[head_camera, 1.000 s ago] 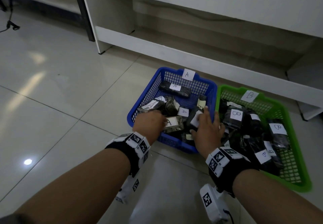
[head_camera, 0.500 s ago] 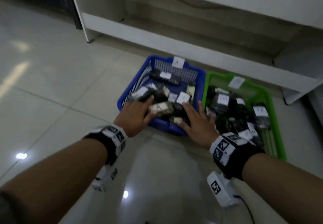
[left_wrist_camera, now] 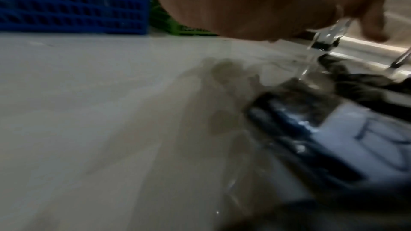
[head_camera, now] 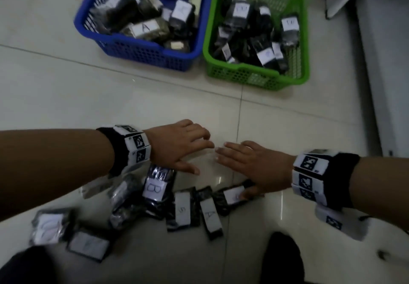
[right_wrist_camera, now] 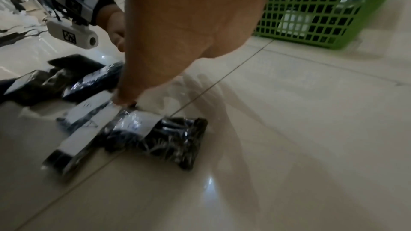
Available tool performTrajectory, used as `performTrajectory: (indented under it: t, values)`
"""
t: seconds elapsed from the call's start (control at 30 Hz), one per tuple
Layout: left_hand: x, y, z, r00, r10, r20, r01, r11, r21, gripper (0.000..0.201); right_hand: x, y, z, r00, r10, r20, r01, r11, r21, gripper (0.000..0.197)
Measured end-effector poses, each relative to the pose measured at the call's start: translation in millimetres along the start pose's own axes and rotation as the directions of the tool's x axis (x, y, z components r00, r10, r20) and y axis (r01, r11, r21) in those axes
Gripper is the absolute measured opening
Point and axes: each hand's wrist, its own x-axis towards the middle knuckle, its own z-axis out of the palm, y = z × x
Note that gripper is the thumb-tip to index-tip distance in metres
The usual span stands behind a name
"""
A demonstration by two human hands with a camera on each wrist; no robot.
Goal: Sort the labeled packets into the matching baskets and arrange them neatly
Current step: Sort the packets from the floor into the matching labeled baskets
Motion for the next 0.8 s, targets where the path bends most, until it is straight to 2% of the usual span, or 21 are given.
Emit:
performTrajectory:
  t: [0.07,0.17,0.3,0.37,0.43,0.5,0.63,0.7,0.8]
  values:
    - [7.7,13.2,0.6,0.999,0.022,0.025,-0.020,0.994,-0.103,0.067,-2.1,-5.0,12.1,0.998,-0.018,0.067,0.023,0.998,-0.062,0.093]
    - [4.5,15.0,-1.7,0.996,-0.006,0.084,0.016,0.992,-0.123,0.072,4.5,-11.9,12.7,0.994,-0.042,0.097,0.053,0.992,-0.111,0.082]
    - [-14.1,5.1,-10.6,0.972,-0.111,0.206,0.128,0.990,-0.067,0.080,13.4,-9.9,9.2,0.995,-0.100,-0.003,0.098,0.982,-0.159,0.053]
    - [-25.2,0.5,-16.1,0.953,-0.136,0.272,0.143,0.990,-0.005,0.084,18.1,-8.2,7.6,0.996,-0.080,-0.027,0.078,0.994,-0.079,0.047]
    - [-36.1,-0.7,-19.9,0.923,-0.117,0.367,0.100,0.993,0.065,0.090,22.1,-3.0,3.3,0.999,-0.034,0.005,0.034,0.999,-0.030,0.041]
    - [-45.3,1.6,-19.5,0.891,-0.086,0.446,0.053,0.995,0.085,0.092,26.0,7.1,-3.3,1.000,0.004,0.007,-0.004,1.000,-0.019,0.038]
    - [-47.4,8.8,-14.2,0.849,-0.083,0.522,0.036,0.994,0.100,0.084,27.5,26.7,-14.0,0.996,0.075,-0.038,-0.077,0.995,-0.057,0.039]
    - [-42.9,11.3,-13.2,0.819,-0.113,0.562,0.091,0.994,0.067,0.081,24.5,32.9,-21.2,0.990,0.121,-0.067,-0.125,0.991,-0.056,0.038]
    - [-41.6,15.3,-11.8,0.790,-0.172,0.589,0.251,0.966,-0.055,0.078,20.3,36.8,-34.4,0.975,0.193,-0.109,-0.196,0.980,-0.014,0.035]
